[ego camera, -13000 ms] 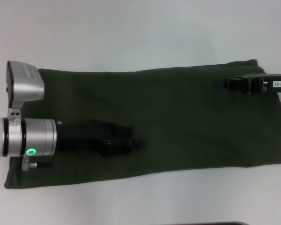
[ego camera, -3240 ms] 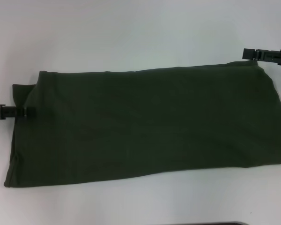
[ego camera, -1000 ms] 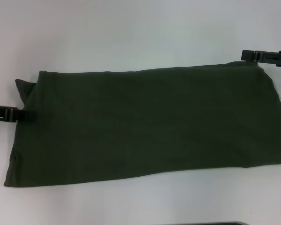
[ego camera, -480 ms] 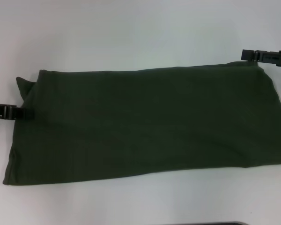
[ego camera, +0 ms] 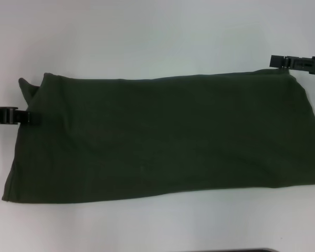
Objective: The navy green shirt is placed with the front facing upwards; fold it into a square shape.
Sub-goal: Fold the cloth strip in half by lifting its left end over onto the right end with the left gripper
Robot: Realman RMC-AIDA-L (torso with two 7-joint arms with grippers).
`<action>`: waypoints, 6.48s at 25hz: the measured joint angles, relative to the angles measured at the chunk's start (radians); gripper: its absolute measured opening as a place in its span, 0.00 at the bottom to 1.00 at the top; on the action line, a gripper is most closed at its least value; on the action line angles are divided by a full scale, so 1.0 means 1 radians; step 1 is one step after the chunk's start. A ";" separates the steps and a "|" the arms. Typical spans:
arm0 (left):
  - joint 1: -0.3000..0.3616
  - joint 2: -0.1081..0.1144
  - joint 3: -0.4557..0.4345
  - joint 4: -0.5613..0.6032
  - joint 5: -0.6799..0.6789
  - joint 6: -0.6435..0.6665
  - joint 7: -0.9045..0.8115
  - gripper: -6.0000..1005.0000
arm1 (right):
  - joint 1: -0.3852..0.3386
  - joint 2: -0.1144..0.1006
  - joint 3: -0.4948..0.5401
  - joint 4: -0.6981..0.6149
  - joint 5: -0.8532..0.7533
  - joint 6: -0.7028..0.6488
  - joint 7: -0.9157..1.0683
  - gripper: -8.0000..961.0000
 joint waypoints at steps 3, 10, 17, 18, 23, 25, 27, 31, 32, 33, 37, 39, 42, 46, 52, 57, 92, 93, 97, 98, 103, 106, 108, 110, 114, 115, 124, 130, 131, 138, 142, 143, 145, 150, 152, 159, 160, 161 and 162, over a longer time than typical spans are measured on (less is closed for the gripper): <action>0.006 0.001 -0.011 -0.018 0.000 0.006 -0.010 0.05 | 0.004 0.001 -0.004 0.000 -0.002 0.000 -0.002 0.98; 0.008 0.027 -0.039 -0.025 -0.001 0.011 -0.021 0.05 | 0.019 0.008 -0.012 -0.001 -0.005 -0.004 -0.005 0.98; 0.008 0.041 -0.029 -0.025 0.010 0.020 -0.032 0.05 | 0.025 0.014 -0.022 -0.001 -0.007 -0.004 -0.006 0.98; 0.008 0.041 -0.028 -0.024 0.011 0.020 -0.032 0.05 | 0.025 0.014 -0.022 -0.001 -0.007 -0.003 -0.006 0.98; 0.010 0.041 -0.026 -0.019 0.011 0.015 -0.032 0.05 | 0.025 0.014 -0.022 -0.001 -0.007 -0.002 -0.006 0.98; 0.010 0.040 -0.026 -0.018 0.011 0.015 -0.032 0.05 | 0.025 0.014 -0.022 -0.001 -0.007 -0.002 -0.006 0.98; 0.010 0.039 -0.026 -0.017 0.011 0.015 -0.031 0.05 | 0.025 0.014 -0.022 -0.001 -0.007 -0.002 -0.006 0.98; 0.009 0.034 -0.023 -0.015 0.011 0.013 -0.027 0.05 | 0.025 0.014 -0.022 -0.001 -0.007 0.000 -0.006 0.98; 0.009 0.033 -0.023 -0.014 0.011 0.013 -0.026 0.05 | 0.024 0.014 -0.022 -0.001 -0.006 0.000 -0.006 0.98; 0.008 0.032 -0.022 -0.014 0.011 0.015 -0.025 0.05 | 0.024 0.014 -0.022 -0.001 -0.006 0.000 -0.006 0.98; 0.007 0.028 -0.020 -0.014 0.011 0.018 -0.022 0.09 | 0.024 0.014 -0.022 -0.001 -0.006 0.000 -0.006 0.98; 0.007 0.028 -0.020 -0.014 0.008 0.016 -0.022 0.12 | 0.023 0.014 -0.022 -0.001 -0.006 0.000 -0.006 0.98; 0.010 0.027 -0.030 -0.020 0.004 0.005 -0.025 0.18 | 0.023 0.014 -0.022 -0.001 -0.006 0.000 -0.006 0.98; 0.013 0.027 -0.050 -0.022 0.004 -0.042 -0.032 0.31 | 0.022 0.014 -0.022 -0.001 -0.005 0.000 -0.007 0.98; 0.015 0.032 -0.061 -0.019 0.012 -0.094 -0.033 0.54 | 0.021 0.015 -0.022 -0.001 -0.005 0.000 -0.007 0.98; 0.016 0.035 -0.060 -0.016 0.041 -0.089 -0.033 0.74 | 0.014 0.015 -0.019 -0.001 -0.004 0.000 -0.007 0.98; 0.041 0.027 -0.060 -0.051 -0.048 0.126 0.076 0.84 | 0.016 0.015 -0.019 -0.001 -0.001 0.001 -0.015 0.98; 0.042 0.026 -0.057 -0.047 -0.045 0.124 0.078 0.84 | 0.016 0.015 -0.020 -0.001 -0.001 0.001 -0.015 0.98; 0.043 0.025 -0.047 -0.030 -0.040 0.111 0.088 0.84 | 0.017 0.015 -0.021 -0.001 0.000 -0.002 -0.012 0.98; 0.043 0.025 -0.047 -0.026 -0.038 0.107 0.092 0.84 | 0.017 0.015 -0.021 -0.001 0.000 -0.003 -0.012 0.98; 0.039 0.023 -0.041 0.000 -0.015 0.080 0.097 0.84 | 0.015 0.015 -0.020 -0.001 0.000 -0.003 -0.011 0.98; 0.036 0.020 -0.025 0.015 -0.012 0.057 0.097 0.84 | 0.015 0.015 -0.019 -0.001 0.000 -0.004 -0.012 0.98; 0.035 0.017 -0.014 0.016 -0.012 0.049 0.097 0.84 | 0.016 0.016 -0.020 -0.001 0.000 -0.005 -0.012 0.98; 0.033 0.014 -0.003 0.016 -0.012 0.045 0.097 0.84 | 0.018 0.016 -0.021 -0.001 0.000 -0.005 -0.012 0.98; 0.032 0.011 0.010 0.022 -0.013 0.027 0.098 0.84 | 0.020 0.017 -0.022 -0.001 0.000 -0.003 -0.015 0.98; 0.032 0.010 0.014 0.025 -0.014 0.021 0.099 0.84 | 0.021 0.017 -0.022 -0.001 0.000 -0.002 -0.015 0.98; 0.028 0.001 0.017 0.027 -0.013 -0.006 0.109 0.84 | 0.022 0.017 -0.022 -0.001 -0.002 -0.002 -0.015 0.98; 0.027 -0.001 0.017 0.030 -0.012 -0.019 0.109 0.84 | 0.021 0.017 -0.022 -0.001 -0.002 -0.003 -0.015 0.98; 0.027 -0.001 0.017 0.030 -0.012 -0.020 0.109 0.84 | 0.020 0.017 -0.022 -0.001 -0.002 -0.004 -0.015 0.98; 0.027 -0.001 0.023 0.044 -0.012 -0.044 0.109 0.84 | 0.017 0.017 -0.022 -0.001 -0.001 -0.005 -0.015 0.98; 0.029 -0.001 0.029 0.047 -0.011 -0.055 0.109 0.84 | 0.016 0.018 -0.022 -0.001 -0.001 -0.006 -0.014 0.98; 0.029 -0.001 0.029 0.048 -0.011 -0.057 0.109 0.84 | 0.016 0.018 -0.022 -0.001 -0.001 -0.006 -0.014 0.98; 0.029 -0.001 0.029 0.050 -0.011 -0.059 0.109 0.84 | 0.016 0.018 -0.022 -0.001 -0.001 -0.006 -0.014 0.98; 0.028 0.001 0.029 0.051 -0.011 -0.060 0.109 0.84 | 0.016 0.018 -0.022 -0.001 0.000 -0.006 -0.013 0.98; 0.028 0.001 0.029 0.049 -0.012 -0.059 0.109 0.84 | 0.016 0.018 -0.021 -0.001 0.000 -0.006 -0.013 0.98; 0.027 0.001 0.019 -0.007 -0.045 -0.015 0.109 0.84 | 0.016 0.018 -0.019 -0.001 0.000 -0.006 -0.014 0.98; 0.027 0.001 0.019 -0.012 -0.050 -0.012 0.109 0.84 | 0.016 0.018 -0.019 -0.001 0.000 -0.006 -0.014 0.98; 0.027 0.001 0.019 -0.019 -0.059 -0.008 0.109 0.84 | 0.016 0.018 -0.020 -0.001 0.000 -0.006 -0.014 0.98; 0.025 0.001 0.019 -0.023 -0.067 -0.007 0.109 0.84 | 0.016 0.018 -0.020 -0.001 0.000 -0.006 -0.014 0.98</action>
